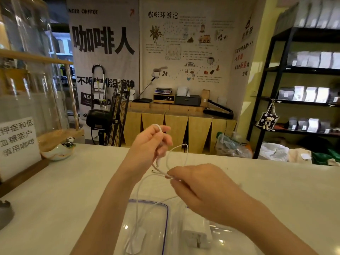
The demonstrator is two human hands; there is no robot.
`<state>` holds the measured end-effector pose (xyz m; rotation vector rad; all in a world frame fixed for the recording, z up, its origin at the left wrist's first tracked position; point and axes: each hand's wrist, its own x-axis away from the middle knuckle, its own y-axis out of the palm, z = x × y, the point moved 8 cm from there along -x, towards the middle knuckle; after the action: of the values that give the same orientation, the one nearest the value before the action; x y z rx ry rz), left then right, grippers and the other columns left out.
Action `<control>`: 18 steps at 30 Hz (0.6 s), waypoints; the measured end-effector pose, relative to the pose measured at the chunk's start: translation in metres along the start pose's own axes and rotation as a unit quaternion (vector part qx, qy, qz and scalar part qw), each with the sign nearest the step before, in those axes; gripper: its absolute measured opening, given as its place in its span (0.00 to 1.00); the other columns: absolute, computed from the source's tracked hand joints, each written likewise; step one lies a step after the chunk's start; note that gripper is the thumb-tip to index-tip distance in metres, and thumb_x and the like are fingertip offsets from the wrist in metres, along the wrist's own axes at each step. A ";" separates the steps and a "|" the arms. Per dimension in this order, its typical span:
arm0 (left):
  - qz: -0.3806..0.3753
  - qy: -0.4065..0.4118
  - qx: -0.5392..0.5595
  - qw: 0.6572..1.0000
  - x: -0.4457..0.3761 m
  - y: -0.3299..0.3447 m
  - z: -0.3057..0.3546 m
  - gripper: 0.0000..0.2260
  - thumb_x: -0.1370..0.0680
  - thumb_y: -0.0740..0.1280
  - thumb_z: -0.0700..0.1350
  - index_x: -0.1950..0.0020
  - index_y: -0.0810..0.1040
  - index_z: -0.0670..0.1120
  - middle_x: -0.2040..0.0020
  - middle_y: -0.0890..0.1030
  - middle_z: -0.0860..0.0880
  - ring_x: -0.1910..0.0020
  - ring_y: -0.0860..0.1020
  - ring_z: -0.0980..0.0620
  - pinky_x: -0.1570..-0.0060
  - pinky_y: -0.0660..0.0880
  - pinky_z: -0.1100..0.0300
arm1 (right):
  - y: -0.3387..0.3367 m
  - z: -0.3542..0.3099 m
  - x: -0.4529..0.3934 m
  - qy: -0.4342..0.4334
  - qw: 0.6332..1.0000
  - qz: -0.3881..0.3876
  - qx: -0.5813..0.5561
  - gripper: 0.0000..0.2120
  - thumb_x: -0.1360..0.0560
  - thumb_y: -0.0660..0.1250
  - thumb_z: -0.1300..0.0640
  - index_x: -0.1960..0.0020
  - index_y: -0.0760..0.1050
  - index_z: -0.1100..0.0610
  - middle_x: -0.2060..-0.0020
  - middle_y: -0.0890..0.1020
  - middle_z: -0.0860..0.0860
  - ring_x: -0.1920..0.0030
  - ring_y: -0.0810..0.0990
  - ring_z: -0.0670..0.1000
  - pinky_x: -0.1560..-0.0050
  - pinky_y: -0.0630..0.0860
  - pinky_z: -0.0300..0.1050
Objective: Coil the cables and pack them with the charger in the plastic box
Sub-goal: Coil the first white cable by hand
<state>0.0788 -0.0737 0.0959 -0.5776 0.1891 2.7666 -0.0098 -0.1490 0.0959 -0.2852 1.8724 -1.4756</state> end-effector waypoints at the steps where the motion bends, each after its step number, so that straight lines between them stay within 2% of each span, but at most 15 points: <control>1: -0.031 -0.013 -0.046 0.998 0.001 0.004 -0.003 0.10 0.21 0.52 0.37 0.49 0.73 0.41 0.68 0.76 0.51 0.76 0.68 0.58 0.73 0.66 0.68 | -0.008 0.000 0.000 -0.002 1.000 0.019 0.008 0.13 0.22 0.52 0.51 0.47 0.73 0.53 0.60 0.80 0.48 0.62 0.77 0.49 0.59 0.75 0.45; 4: -0.136 -0.039 -0.204 0.969 0.007 0.020 -0.015 0.08 0.21 0.56 0.40 0.54 0.74 0.40 0.71 0.76 0.54 0.73 0.70 0.57 0.71 0.68 0.66 | -0.026 0.003 -0.003 -0.013 0.998 0.057 0.031 0.15 0.25 0.52 0.48 0.51 0.77 0.51 0.63 0.82 0.46 0.65 0.78 0.45 0.62 0.77 0.40; 7: -0.206 -0.062 -0.223 0.951 0.012 0.030 -0.021 0.11 0.20 0.55 0.41 0.53 0.72 0.35 0.72 0.76 0.54 0.75 0.70 0.57 0.72 0.69 0.66 | -0.047 0.015 -0.005 -0.027 0.991 0.115 0.061 0.18 0.29 0.53 0.46 0.56 0.79 0.51 0.69 0.80 0.46 0.69 0.77 0.45 0.70 0.78 0.41; 9: -0.226 -0.074 -0.139 0.961 0.015 0.030 -0.015 0.11 0.20 0.54 0.41 0.55 0.73 0.38 0.73 0.75 0.53 0.76 0.69 0.55 0.75 0.67 0.67 | -0.058 0.026 -0.006 -0.032 0.990 0.138 0.030 0.17 0.29 0.55 0.45 0.54 0.80 0.51 0.66 0.80 0.46 0.67 0.77 0.45 0.68 0.78 0.44; 12: -0.256 -0.095 0.029 0.962 0.020 0.033 -0.006 0.15 0.23 0.54 0.49 0.60 0.75 0.43 0.75 0.71 0.51 0.78 0.65 0.56 0.76 0.62 0.66 | -0.071 0.039 -0.007 -0.044 0.977 0.198 -0.069 0.11 0.30 0.62 0.48 0.52 0.80 0.49 0.65 0.80 0.46 0.66 0.77 0.47 0.66 0.76 0.44; 14: -0.300 -0.094 0.040 0.948 0.025 0.039 -0.005 0.18 0.24 0.54 0.53 0.61 0.77 0.44 0.77 0.70 0.52 0.79 0.63 0.57 0.77 0.59 0.64 | -0.072 0.045 -0.010 -0.044 0.961 0.241 -0.127 0.08 0.30 0.65 0.50 0.52 0.79 0.49 0.64 0.81 0.48 0.65 0.77 0.49 0.65 0.75 0.44; 16: -0.341 -0.071 0.071 0.935 0.029 0.044 0.002 0.15 0.23 0.57 0.53 0.62 0.77 0.46 0.77 0.70 0.56 0.80 0.63 0.58 0.78 0.58 0.64 | -0.065 0.047 -0.014 -0.040 0.946 0.270 -0.176 0.08 0.30 0.66 0.53 0.52 0.78 0.50 0.64 0.81 0.48 0.63 0.77 0.49 0.64 0.76 0.42; 18: -0.338 -0.050 0.154 0.927 0.027 0.039 0.012 0.13 0.25 0.60 0.52 0.63 0.76 0.46 0.78 0.70 0.57 0.80 0.63 0.60 0.79 0.58 0.67 | -0.050 0.050 -0.019 -0.024 0.934 0.270 -0.234 0.09 0.28 0.65 0.55 0.49 0.77 0.49 0.62 0.81 0.44 0.61 0.79 0.47 0.62 0.76 0.38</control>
<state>0.0382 -0.1010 0.0980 -0.3309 0.3226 2.0352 0.0238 -0.1913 0.1447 -0.0139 2.0311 -0.6433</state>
